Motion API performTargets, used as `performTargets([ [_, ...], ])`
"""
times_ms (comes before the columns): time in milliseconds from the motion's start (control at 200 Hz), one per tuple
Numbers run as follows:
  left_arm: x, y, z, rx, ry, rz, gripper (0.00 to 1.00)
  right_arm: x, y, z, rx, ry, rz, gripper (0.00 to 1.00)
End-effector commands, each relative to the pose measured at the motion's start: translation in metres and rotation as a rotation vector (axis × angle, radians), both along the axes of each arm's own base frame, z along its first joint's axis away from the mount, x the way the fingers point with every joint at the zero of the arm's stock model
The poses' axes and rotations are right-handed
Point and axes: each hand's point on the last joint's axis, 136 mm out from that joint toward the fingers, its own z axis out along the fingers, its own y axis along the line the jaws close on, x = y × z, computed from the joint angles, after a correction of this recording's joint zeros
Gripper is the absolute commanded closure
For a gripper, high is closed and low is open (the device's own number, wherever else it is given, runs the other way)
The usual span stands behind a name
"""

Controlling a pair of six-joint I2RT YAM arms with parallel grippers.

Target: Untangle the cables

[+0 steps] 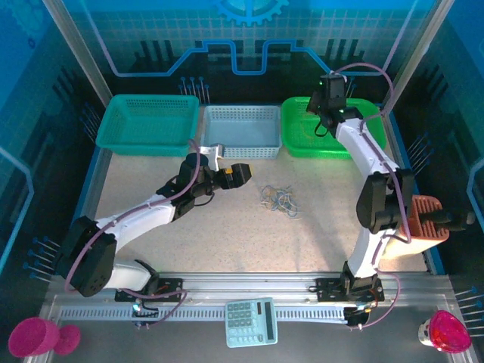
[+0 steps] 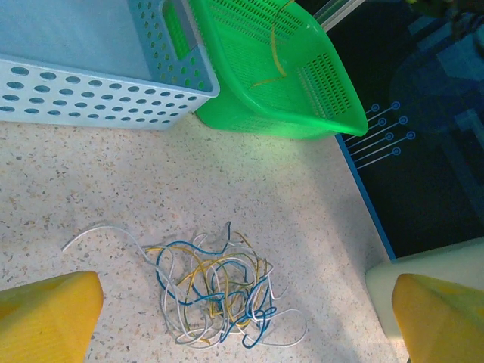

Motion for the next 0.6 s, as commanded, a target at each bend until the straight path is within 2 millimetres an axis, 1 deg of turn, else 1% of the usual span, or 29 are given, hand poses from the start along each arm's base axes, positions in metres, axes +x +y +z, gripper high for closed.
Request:
performTargets([
  [0, -0.002, 0.000, 0.015, -0.022, -0.020, 0.009, 0.01, 0.003, -0.010, -0.031, -0.006, 0.066, -0.016, 0.98],
  [20, -0.003, 0.000, 0.016, -0.022, -0.020, 0.008, 0.01, 0.003, -0.009, -0.035, 0.000, 0.078, -0.013, 0.96],
  [25, -0.003, 0.000, 0.016, -0.022, -0.019, 0.008, 0.01, 0.003, -0.009, -0.039, 0.005, 0.088, -0.011, 0.93],
  [40, -0.003, 0.000, 0.016, -0.023, -0.019, 0.008, 0.01, 0.003, -0.008, -0.042, 0.014, 0.096, -0.007, 0.89],
  [90, -0.003, 0.000, 0.016, -0.022, -0.018, 0.008, 0.01, 0.002, -0.007, -0.054, 0.039, 0.132, 0.006, 0.71],
  [130, -0.003, 0.000, 0.016, -0.024, -0.017, 0.009, 0.01, 0.001, -0.008, -0.058, 0.056, 0.147, 0.012, 0.59],
  [175, -0.003, 0.000, 0.016, -0.024, -0.015, 0.008, 0.01, 0.000, -0.008, -0.059, 0.073, 0.154, 0.021, 0.50],
  [220, -0.003, 0.000, 0.015, -0.024, -0.012, 0.008, 0.01, -0.002, -0.008, -0.057, 0.089, 0.152, 0.026, 0.46],
  [245, -0.003, -0.001, 0.016, -0.026, -0.014, 0.008, 0.01, -0.002, -0.008, -0.055, 0.094, 0.150, 0.030, 0.45],
  [400, -0.002, -0.001, 0.014, -0.031, -0.008, 0.012, 0.01, -0.011, 0.001, -0.028, 0.155, 0.099, 0.076, 0.37],
  [505, -0.001, -0.002, 0.013, -0.037, -0.001, 0.014, 0.01, -0.023, 0.013, -0.015, 0.218, 0.079, 0.114, 0.30],
  [595, -0.001, -0.002, 0.011, -0.040, 0.006, 0.016, 0.01, -0.039, 0.026, -0.011, 0.263, 0.074, 0.153, 0.26],
])
